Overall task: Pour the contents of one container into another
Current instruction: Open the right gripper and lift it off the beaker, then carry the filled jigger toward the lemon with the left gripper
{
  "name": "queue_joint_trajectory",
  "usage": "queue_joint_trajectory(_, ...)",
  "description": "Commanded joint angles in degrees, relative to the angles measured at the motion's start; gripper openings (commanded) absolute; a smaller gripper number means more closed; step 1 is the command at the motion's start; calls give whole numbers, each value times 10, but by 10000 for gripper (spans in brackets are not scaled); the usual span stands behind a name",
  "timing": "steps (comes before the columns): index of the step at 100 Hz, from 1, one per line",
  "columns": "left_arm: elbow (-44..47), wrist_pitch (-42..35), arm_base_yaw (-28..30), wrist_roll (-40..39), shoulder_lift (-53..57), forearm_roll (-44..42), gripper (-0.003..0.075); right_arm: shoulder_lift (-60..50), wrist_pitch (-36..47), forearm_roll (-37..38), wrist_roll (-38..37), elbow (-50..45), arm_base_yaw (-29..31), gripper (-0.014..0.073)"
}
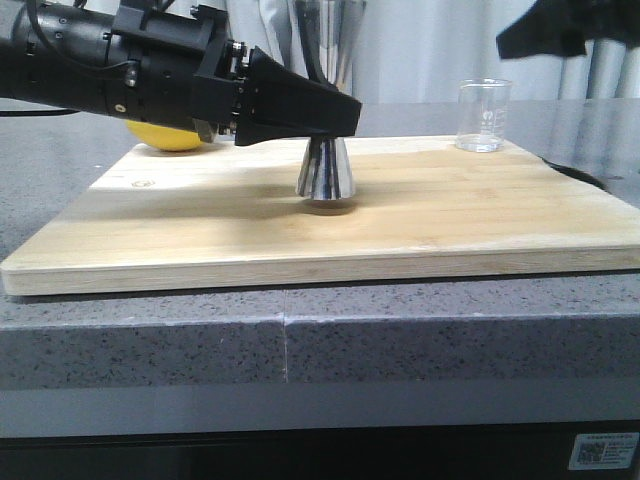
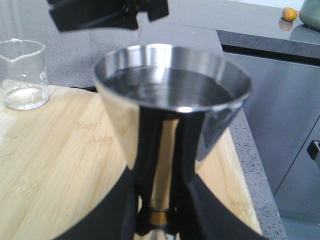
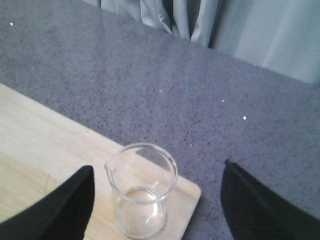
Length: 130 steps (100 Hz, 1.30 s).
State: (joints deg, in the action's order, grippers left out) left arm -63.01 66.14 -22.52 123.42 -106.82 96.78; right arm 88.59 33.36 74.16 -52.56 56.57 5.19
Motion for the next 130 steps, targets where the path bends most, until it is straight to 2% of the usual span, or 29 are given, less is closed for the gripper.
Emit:
queue_joint_trajectory(1, -16, 66, -6, -3, 33, 48, -19, -48, 15, -13, -19, 13, 4, 483)
queue_joint_trajectory(43, -16, 66, 13, 3, 33, 53, -19, -135, 17, 60, -115, 13, 4, 483)
queue_joint_trajectory(130, -16, 66, 103, 3, 33, 48, -18, -145, 16, 72, -122, 13, 4, 482)
